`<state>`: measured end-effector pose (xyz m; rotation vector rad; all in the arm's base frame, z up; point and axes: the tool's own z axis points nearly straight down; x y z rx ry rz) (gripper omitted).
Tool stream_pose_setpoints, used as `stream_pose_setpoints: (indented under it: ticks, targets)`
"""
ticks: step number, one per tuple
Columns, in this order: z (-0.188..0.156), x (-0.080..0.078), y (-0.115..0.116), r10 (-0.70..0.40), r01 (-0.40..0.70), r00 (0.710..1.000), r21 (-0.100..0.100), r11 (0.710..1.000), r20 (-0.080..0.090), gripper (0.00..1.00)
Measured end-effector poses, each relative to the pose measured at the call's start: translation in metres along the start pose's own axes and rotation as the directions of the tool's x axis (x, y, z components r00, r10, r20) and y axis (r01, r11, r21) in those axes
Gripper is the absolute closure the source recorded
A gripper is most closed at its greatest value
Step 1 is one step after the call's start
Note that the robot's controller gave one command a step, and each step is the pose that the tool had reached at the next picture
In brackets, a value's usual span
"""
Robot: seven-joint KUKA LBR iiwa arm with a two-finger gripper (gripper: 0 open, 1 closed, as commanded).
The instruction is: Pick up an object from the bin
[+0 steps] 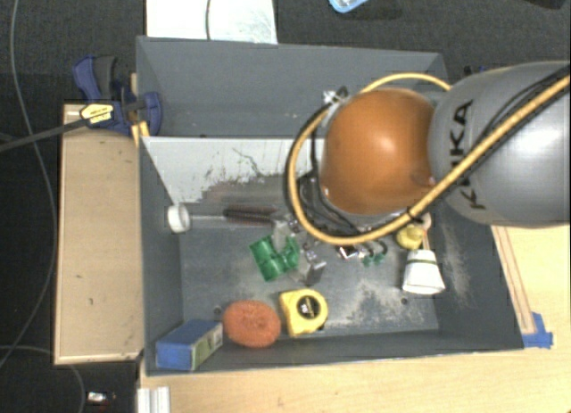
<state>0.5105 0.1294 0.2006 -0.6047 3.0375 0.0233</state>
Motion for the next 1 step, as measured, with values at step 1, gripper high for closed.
stream_pose_setpoints:
  ticks: [1]
  targets:
    - [-0.0614, -0.0097, -0.0096, 0.008, -0.008, 1.000, -0.001, 1.000, 0.000, 1.00]
